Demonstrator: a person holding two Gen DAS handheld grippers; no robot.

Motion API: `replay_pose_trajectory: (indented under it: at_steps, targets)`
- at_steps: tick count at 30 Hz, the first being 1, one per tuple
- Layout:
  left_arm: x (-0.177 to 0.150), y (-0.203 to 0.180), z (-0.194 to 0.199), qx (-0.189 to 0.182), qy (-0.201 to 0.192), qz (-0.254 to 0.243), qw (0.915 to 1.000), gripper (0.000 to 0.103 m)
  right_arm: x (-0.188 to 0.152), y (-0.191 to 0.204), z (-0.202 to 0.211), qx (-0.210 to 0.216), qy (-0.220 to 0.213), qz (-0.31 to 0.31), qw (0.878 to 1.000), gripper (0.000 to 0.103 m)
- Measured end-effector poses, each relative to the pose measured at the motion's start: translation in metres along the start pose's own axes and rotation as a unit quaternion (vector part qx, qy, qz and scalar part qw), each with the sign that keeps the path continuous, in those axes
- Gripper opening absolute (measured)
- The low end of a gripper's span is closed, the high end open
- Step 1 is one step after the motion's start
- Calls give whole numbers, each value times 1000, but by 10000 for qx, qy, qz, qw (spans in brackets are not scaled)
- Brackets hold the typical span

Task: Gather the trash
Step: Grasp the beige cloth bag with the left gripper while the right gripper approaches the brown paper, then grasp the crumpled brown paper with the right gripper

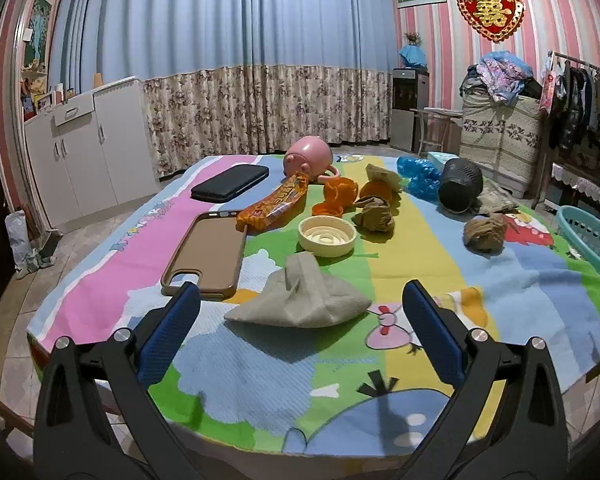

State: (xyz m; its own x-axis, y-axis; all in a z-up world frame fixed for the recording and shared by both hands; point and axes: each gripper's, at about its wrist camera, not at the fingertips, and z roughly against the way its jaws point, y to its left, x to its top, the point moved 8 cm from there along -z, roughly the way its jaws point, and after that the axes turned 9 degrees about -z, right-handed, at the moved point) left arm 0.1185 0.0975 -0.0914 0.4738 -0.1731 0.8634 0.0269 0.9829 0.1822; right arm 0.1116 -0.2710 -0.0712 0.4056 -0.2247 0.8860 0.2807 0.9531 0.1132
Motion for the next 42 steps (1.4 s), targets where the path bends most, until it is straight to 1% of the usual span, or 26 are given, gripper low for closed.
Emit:
replay_pose_trajectory:
  at_steps: [2, 6, 8, 10, 11, 13, 14, 17, 18, 19, 22, 24, 27, 30, 32, 35, 38, 42]
  targets:
    - [1, 4, -8, 127, 57, 21, 9999, 98, -1, -4, -3, -58, 65, -101, 9999, 99]
    - [1, 9, -25, 102, 179, 92, 9997, 98, -5, -12, -13, -54, 288, -344, 9990, 99]
    - [0, 9, -32, 88, 266, 73, 9996, 93, -8, -15, -20, -1, 427, -437, 9981, 99]
    - [-3, 6, -41, -45, 388, 38, 9992, 82, -9, -12, -22, 60, 466, -490, 9977, 99]
    - [-5, 5, -45, -70, 463, 18, 9989, 78, -9, -11, -22, 93, 472, -492, 9976, 99]
    - [-9, 0, -52, -206, 641, -21, 9977, 58, -8, -7, -23, 82, 447, -427, 9981, 99]
    - [-12, -3, -56, -316, 711, -20, 9970, 55, -8, -3, -23, 61, 429, -357, 9984, 99]
    - [-13, -9, -55, -406, 698, -105, 9967, 38, -6, 6, -23, 27, 367, -148, 9992, 99]
    - [-13, -12, -55, -417, 691, -167, 9966, 29, -6, 10, -22, 53, 364, -97, 9993, 99]
    - [-12, -13, -55, -409, 695, -231, 9965, 22, -6, 15, -22, 96, 374, -62, 9992, 99]
    - [-10, -14, -55, -489, 739, -277, 9957, 16, -7, 23, -23, 198, 440, 29, 9988, 98]
    - [-8, -13, -54, -541, 737, -255, 9955, 14, -7, 31, -24, 259, 464, 132, 9985, 98]
    - [-2, -10, -51, -563, 683, -220, 9958, 13, -4, 41, -27, 314, 460, 255, 9981, 98]
    - [12, -6, -46, -548, 547, -230, 9967, 12, -1, 53, -34, 447, 497, 340, 9972, 98]
    - [24, -4, -42, -535, 400, -242, 9975, 12, 0, 63, -43, 546, 553, 395, 9962, 98]
    - [40, 0, -40, -507, 255, -214, 9982, 12, -4, 81, -63, 708, 746, 437, 9937, 98]
    - [51, 6, -45, -464, 196, -159, 9986, 12, -8, 100, -84, 796, 934, 556, 9909, 98]
    - [60, 15, -55, -396, 182, -131, 9990, 12, -11, 118, -100, 837, 1031, 697, 9887, 98]
